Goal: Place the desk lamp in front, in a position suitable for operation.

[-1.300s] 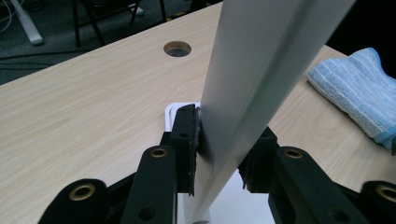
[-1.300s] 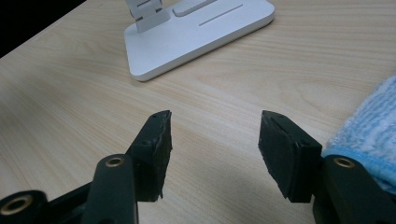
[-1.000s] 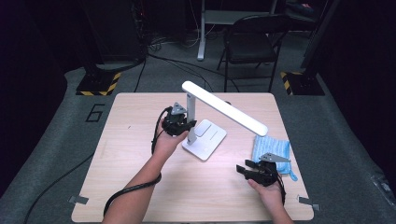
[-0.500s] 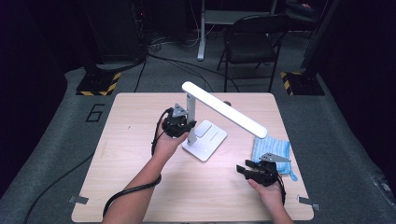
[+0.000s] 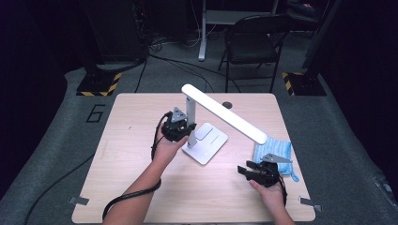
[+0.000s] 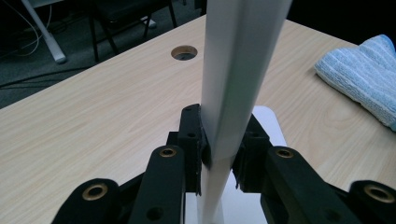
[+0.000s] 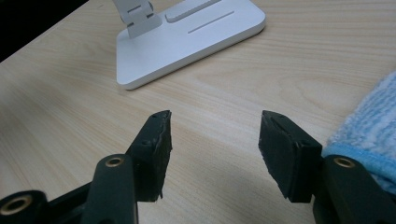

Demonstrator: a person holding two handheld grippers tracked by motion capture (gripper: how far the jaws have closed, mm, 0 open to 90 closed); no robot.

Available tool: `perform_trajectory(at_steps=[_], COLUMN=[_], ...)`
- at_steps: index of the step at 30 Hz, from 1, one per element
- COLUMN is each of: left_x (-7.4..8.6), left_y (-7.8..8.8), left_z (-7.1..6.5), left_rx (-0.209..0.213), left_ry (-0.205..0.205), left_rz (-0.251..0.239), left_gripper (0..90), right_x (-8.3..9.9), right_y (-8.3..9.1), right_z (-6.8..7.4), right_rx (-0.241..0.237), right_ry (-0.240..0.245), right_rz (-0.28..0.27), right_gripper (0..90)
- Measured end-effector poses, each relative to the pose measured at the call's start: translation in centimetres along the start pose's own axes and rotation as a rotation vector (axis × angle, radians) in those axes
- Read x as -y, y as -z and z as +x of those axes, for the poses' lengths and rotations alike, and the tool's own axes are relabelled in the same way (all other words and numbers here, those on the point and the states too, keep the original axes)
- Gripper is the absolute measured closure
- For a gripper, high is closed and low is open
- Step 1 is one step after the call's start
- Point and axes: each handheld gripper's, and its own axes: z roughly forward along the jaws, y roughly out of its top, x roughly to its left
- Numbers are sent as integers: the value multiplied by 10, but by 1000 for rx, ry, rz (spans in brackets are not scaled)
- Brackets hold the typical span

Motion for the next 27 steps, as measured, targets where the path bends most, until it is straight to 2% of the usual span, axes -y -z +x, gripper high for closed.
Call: perform_trajectory(at_steps=[6,14,27], left_x=[4,9,18], left_y=[4,9,22], left_z=[-2,-8,-13], left_rx=[5,-15,-27], left_ry=[0,4,14], left_rz=[-14,-36,-43], left_gripper=[757,759,758], right_x=[0,1,1], right_y=[0,0,-1], right_z=[-1,-1,-2], right_rx=[-3,-6,-1], right_ry=[8,5,4], right_rz=[2,3,-1], right_gripper=[434,434,435])
